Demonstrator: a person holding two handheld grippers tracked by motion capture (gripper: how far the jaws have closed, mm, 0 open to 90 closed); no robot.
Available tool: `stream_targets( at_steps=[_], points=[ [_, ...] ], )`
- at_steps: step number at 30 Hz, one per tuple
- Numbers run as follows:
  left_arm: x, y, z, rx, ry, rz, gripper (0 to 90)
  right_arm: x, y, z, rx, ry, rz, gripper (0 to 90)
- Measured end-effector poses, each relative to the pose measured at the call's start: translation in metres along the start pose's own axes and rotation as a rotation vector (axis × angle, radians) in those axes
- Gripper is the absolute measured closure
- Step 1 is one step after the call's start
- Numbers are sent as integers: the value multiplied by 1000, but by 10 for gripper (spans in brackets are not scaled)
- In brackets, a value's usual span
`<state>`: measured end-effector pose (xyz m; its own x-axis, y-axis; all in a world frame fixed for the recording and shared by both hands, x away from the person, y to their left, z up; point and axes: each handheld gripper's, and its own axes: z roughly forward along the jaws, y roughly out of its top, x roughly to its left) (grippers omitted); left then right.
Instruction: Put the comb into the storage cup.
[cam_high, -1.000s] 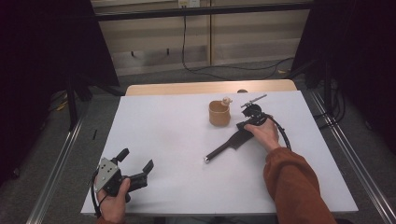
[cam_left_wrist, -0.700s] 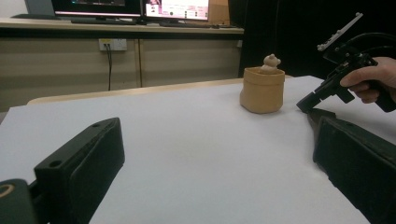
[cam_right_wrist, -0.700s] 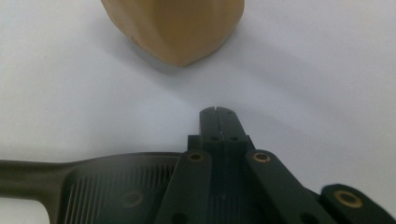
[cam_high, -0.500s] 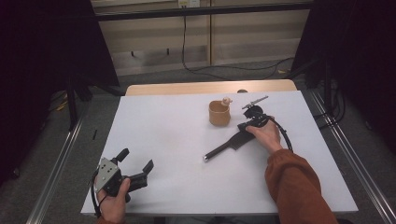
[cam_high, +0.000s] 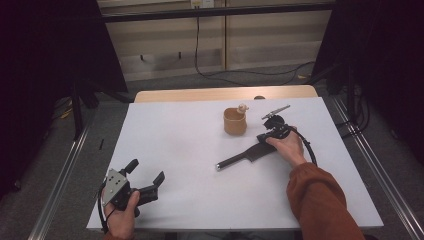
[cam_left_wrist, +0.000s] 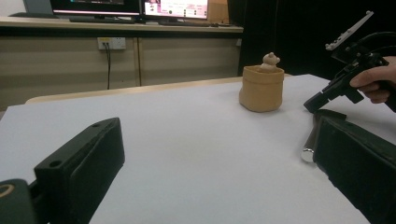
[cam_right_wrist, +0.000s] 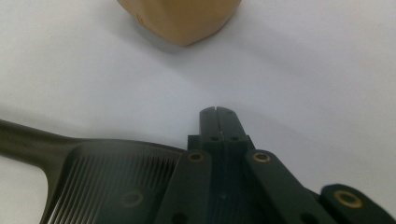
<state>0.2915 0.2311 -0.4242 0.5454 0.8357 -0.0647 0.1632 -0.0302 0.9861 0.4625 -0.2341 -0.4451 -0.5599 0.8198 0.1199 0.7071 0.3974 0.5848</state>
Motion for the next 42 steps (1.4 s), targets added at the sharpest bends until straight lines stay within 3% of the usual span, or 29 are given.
stream_targets(
  at_steps=[15,42],
  points=[
    [0,0,0,1,0,-2,22,3,-9,-6,-2,14,-6,900],
    [2,0,1,4,1,-5,22,11,-24,-18,17,39,-75,900]
  ],
)
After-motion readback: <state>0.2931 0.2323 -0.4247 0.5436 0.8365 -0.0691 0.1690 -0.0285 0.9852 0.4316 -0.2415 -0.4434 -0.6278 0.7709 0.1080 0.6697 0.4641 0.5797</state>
